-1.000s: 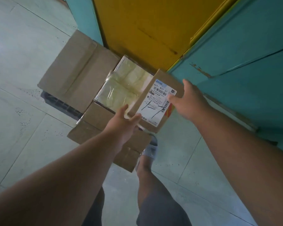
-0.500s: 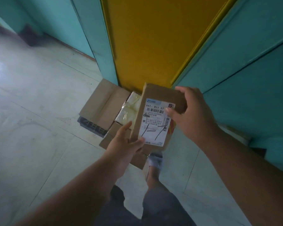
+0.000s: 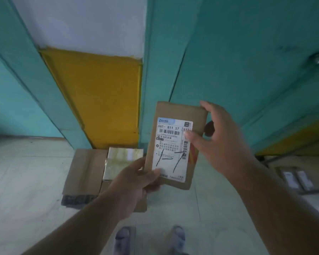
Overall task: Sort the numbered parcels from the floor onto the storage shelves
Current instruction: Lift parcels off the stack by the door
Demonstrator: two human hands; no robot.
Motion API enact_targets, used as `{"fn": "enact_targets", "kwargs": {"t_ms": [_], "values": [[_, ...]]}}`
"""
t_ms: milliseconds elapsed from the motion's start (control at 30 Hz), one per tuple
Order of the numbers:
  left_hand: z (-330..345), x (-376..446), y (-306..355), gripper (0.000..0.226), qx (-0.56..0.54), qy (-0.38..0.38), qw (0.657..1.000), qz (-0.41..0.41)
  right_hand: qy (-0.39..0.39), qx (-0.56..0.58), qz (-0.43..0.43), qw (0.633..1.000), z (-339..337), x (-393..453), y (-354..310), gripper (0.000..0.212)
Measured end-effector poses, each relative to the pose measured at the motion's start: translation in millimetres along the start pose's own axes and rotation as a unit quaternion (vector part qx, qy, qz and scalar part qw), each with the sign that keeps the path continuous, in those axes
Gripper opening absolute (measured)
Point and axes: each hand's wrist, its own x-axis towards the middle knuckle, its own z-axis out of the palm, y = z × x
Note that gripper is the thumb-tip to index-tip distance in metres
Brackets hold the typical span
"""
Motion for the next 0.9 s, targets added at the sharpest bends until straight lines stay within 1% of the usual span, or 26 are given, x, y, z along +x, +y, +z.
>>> {"fn": "enact_targets", "kwargs": {"t_ms": [100,133,200,300,400,533,567,667,733,800,833,900], "values": [[51.0,-5.2,4.0,0.041,0.026,-0.073,0.997,0.01,0.052,-0.013,0.05,0.997,-55.8,-27.1,23.6,0.071],[70.5,-5.1,3.7,0.041,0.044,-0.094,0.994,0.012,0.071,-0.012,0.067,0.995,-75.4,-38.4,34.9,0.069],[113.9,-3.7,0.6,0.039,0.083,-0.131,0.988,0.017,0.106,-0.009,0.103,0.989,-113.6,-64.8,63.3,0.064],[191.3,2.9,-10.9,0.05,0.134,-0.172,0.975,0.04,0.166,-0.001,0.154,0.974,-165.2,-109.9,120.2,0.059],[282.7,5.6,-40.4,0.048,0.189,-0.213,0.956,0.075,0.218,-0.003,0.196,0.956,-215.4,-158.5,189.6,0.059],[402.8,-4.7,-87.6,0.058,0.234,-0.28,0.927,0.085,0.244,0.011,0.262,0.934,-291.8,-223.4,271.0,0.059],[429.6,-6.4,-94.8,0.056,0.24,-0.293,0.922,0.083,0.249,0.018,0.272,0.929,-309.4,-234.9,288.7,0.058],[502.1,-0.5,-110.7,0.04,0.268,-0.327,0.904,0.065,0.267,0.028,0.302,0.915,-354.2,-257.6,342.5,0.051],[546.6,10.2,-117.3,0.04,0.283,-0.348,0.892,0.048,0.276,0.031,0.315,0.908,-377.4,-264.5,377.8,0.05],[592.6,25.9,-125.2,0.049,0.289,-0.369,0.883,0.02,0.287,0.028,0.328,0.9,-397.2,-269.6,415.4,0.051],[618.6,33.8,-129.3,0.049,0.29,-0.386,0.876,0.006,0.295,0.028,0.336,0.894,-407.1,-272.0,434.0,0.052],[673.8,57.8,-142.2,0.038,0.292,-0.418,0.86,-0.018,0.319,0.015,0.36,0.877,-427.2,-277.5,473.7,0.054]]}}
